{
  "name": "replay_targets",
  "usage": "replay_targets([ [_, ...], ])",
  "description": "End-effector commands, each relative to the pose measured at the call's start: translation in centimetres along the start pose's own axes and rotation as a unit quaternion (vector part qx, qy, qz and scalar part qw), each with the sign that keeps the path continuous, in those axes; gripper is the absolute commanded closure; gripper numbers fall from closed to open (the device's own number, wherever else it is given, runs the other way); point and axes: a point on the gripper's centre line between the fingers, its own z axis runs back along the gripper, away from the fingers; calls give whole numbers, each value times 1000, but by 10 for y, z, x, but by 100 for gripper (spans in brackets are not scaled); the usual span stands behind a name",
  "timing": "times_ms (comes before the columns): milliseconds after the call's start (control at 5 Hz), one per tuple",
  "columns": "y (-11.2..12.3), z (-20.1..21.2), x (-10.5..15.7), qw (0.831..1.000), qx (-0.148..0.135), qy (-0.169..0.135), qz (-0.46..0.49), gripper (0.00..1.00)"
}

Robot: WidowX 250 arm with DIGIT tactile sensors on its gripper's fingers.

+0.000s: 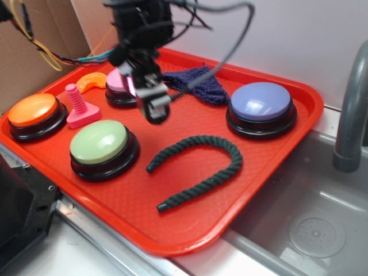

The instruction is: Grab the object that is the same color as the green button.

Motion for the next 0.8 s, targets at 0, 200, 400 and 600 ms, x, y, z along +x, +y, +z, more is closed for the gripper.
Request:
replay_targets([
  [0,-18,-15,34,999,-1,16,-34,0],
  [200,-18,-29,33,998,15,48,-24,27],
  [400,-13,-44,28,996,33,80,-14,100],
  [600,-8,-59,24,993,42,109,-12,100],
])
